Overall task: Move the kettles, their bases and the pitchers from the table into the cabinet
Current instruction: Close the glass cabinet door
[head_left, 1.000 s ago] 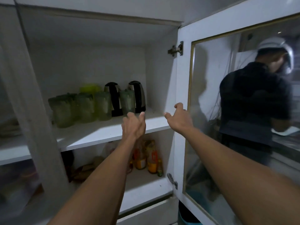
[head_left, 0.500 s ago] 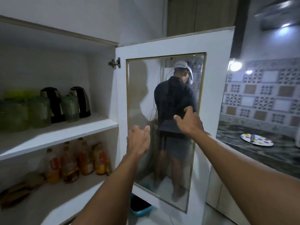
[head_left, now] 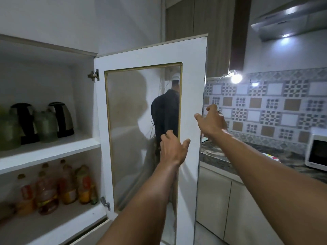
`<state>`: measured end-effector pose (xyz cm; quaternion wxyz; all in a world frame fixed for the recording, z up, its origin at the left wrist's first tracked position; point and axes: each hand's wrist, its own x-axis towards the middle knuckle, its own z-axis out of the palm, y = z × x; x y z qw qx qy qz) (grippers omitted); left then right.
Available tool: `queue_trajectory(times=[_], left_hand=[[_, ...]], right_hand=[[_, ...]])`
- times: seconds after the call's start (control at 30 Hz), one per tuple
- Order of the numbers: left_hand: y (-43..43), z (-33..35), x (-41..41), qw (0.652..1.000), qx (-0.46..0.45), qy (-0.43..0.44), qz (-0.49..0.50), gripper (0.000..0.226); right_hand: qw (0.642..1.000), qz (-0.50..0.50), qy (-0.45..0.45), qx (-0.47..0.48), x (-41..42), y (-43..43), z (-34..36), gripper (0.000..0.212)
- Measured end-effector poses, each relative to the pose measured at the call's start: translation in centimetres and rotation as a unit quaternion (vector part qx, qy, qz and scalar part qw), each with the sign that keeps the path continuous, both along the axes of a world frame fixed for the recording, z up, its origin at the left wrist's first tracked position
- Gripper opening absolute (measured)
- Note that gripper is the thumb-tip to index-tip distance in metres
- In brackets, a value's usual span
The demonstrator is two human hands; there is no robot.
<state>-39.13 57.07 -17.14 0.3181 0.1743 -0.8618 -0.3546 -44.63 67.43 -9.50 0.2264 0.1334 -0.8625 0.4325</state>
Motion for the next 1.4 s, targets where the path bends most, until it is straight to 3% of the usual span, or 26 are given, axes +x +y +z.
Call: queue_trajectory(times=[0.2, 0.3, 0.47, 0.63, 0.9, 1.1, 1.23, 1.4], left_hand=[[2.7, -0.4, -4.5, 1.0, -0.008, 0.024, 0.01, 0.101], [2.8, -0.4, -5.7, 0.999, -0.019, 0.027, 0.038, 0.117], [2.5, -1.7, -6.1, 1.0, -0.01, -0.012, 0.026, 0.127], [3.4, -2.8, -5.1, 0.999, -0.006, -0.021, 0.038, 0.127], [3.5, -2.0, 2.1, 0.992, 0.0, 0.015, 0.125, 0.101], [-1.7, -3.2, 11.3, 0.995, 0.023, 0.069, 0.064, 0.101], [-6.5, -3.7, 18.6, 0.99, 0.073, 0.108, 0.052, 0.074], [-12.3, -2.9, 27.3, 0.983, 0.095, 0.089, 0.132, 0.037]], right_hand=[[0.994, 0.092, -0.005, -0.061, -4.0, -0.3, 1.5, 0.05], [0.986, 0.124, -0.03, -0.103, -4.9, -1.9, 2.0, 0.06], [0.987, 0.104, -0.011, -0.125, -6.3, -3.0, 1.6, 0.034], [0.989, 0.11, 0.014, -0.096, -4.3, -2.6, 1.3, 0.037], [0.989, 0.11, 0.071, -0.063, 6.3, -3.3, 0.8, 0.03], [0.982, 0.132, 0.122, -0.053, 16.2, -7.5, 0.4, 0.032], [0.964, 0.185, 0.181, -0.062, 22.9, -12.3, -0.1, 0.03], [0.946, 0.247, 0.204, -0.043, 29.2, -19.1, -0.4, 0.03]])
